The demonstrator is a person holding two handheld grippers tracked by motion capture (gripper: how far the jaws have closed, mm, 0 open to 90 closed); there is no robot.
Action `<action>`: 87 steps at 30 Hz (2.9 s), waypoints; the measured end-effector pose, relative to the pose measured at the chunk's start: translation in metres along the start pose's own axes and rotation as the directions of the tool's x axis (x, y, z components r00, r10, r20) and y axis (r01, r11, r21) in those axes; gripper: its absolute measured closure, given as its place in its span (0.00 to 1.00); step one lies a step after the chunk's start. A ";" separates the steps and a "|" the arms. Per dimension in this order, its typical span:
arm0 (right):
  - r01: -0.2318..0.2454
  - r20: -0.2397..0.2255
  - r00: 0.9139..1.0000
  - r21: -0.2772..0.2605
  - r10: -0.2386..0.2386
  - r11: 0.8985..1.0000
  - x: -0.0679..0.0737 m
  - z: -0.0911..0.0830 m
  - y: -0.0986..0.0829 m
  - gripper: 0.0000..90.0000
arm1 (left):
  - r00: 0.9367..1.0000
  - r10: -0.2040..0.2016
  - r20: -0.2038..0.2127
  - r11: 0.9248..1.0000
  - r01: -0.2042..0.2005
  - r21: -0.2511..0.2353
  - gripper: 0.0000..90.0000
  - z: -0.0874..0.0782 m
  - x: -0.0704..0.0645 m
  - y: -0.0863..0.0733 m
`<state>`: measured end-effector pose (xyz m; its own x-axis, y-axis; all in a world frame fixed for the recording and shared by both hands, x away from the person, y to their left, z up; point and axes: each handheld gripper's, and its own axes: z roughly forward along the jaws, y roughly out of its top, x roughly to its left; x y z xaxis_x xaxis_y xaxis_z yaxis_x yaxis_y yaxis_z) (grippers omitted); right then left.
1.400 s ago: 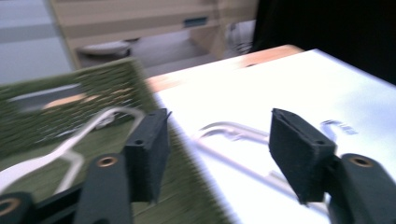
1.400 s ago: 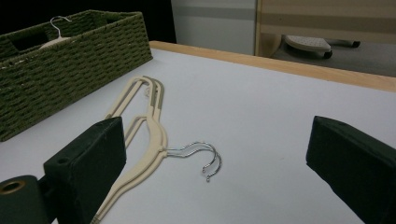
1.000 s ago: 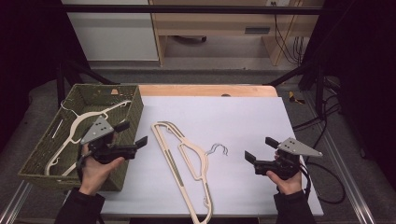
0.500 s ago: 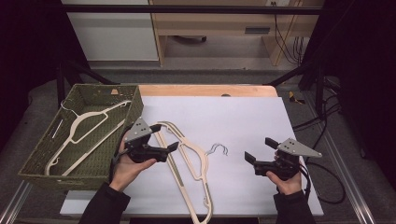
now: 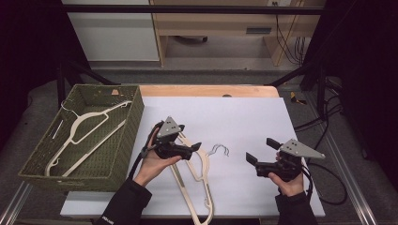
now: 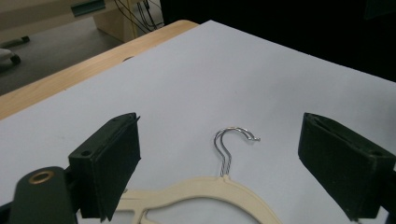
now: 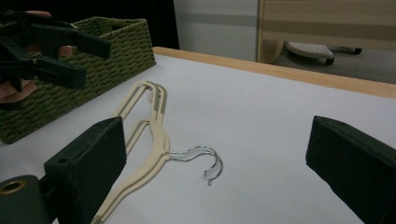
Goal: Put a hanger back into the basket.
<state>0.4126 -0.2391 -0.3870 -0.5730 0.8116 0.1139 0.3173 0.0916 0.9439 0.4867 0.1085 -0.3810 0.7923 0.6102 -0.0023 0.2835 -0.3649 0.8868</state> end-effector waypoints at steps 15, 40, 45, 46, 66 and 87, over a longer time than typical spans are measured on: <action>-0.010 -0.002 1.000 -0.010 0.010 1.000 -0.003 -0.002 0.000 0.07 | 0.999 0.017 0.040 0.988 -0.022 0.152 0.21 0.065 -0.002 -0.014; -0.003 -0.010 1.000 0.000 0.003 1.000 -0.002 0.000 -0.001 0.07 | 0.997 0.008 0.076 0.948 -0.032 0.316 0.69 0.108 0.006 -0.037; -0.002 -0.010 1.000 0.001 0.002 1.000 -0.002 0.001 -0.001 0.07 | 0.995 0.008 0.098 0.943 -0.040 0.330 0.76 0.113 0.003 -0.038; -0.002 -0.011 1.000 0.000 0.002 1.000 -0.002 0.000 -0.001 0.07 | 0.995 0.017 0.099 0.938 -0.051 0.342 0.77 0.113 0.002 -0.038; 0.000 -0.017 1.000 0.004 0.000 1.000 -0.001 0.002 -0.002 0.07 | 0.985 -0.050 0.166 0.926 -0.016 0.377 0.98 0.122 0.008 -0.035; 0.001 -0.126 0.992 0.108 0.012 0.994 0.032 0.042 -0.016 0.10 | 0.995 0.078 0.070 0.961 -0.093 0.260 0.99 0.071 -0.011 -0.012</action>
<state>0.4209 -0.1903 -0.4113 -0.6596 0.7336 0.1636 0.3966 0.1548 0.9049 0.5128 0.0563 -0.4246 0.8477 0.5294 0.0346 0.3388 -0.5904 0.7325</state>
